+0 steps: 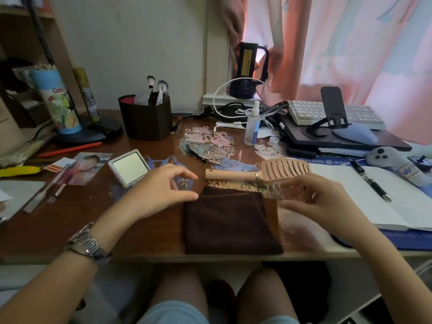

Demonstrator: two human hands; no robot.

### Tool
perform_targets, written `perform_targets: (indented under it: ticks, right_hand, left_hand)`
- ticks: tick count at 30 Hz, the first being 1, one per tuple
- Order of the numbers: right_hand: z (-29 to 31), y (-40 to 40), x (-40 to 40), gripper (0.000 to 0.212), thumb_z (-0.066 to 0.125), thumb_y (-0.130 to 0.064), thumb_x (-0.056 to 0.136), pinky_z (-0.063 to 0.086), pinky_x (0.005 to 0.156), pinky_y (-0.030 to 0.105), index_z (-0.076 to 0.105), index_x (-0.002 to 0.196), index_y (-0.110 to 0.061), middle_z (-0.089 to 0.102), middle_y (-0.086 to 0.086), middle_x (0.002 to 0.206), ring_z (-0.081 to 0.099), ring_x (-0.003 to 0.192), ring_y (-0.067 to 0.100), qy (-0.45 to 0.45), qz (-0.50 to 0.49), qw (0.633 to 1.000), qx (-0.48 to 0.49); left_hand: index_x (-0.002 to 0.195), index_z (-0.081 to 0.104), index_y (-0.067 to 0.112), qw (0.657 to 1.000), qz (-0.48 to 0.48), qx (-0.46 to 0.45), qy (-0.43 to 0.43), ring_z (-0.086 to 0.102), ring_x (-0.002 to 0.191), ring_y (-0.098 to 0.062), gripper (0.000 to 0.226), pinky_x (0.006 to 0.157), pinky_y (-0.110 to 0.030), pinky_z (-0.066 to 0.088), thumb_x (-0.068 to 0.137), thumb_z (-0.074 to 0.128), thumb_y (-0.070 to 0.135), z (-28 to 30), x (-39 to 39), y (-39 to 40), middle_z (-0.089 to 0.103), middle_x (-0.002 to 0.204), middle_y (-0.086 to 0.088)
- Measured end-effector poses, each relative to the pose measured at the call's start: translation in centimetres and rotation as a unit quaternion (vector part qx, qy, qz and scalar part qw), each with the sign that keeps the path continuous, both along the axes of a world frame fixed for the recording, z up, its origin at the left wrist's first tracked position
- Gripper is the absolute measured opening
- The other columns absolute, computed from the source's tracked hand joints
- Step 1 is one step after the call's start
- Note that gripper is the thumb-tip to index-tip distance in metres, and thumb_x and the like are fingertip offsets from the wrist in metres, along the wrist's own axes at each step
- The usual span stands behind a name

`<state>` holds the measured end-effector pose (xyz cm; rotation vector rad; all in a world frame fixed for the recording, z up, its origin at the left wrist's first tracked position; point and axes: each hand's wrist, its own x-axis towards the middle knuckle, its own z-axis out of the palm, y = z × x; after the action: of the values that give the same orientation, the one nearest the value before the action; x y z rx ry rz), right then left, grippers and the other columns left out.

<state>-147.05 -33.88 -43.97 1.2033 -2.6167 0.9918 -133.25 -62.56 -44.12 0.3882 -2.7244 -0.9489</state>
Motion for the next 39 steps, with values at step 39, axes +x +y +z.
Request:
perform_targets:
  ticks: [39]
  right_hand:
    - [2.3,-6.1,-12.0,0.002,0.072,-0.018,0.08,0.052,0.075,0.037,0.071,0.082,-0.02,0.072,0.007,0.082,0.068,0.078,0.024,-0.165,0.116,0.979,-0.009]
  left_hand:
    - [0.104,0.067,0.03,0.993,-0.109,0.054,-0.011,0.063,0.092,0.006,0.017,0.082,-0.014,0.047,0.087,0.068,0.029,-1.3,-8.5,-2.1,0.071,0.099,0.013]
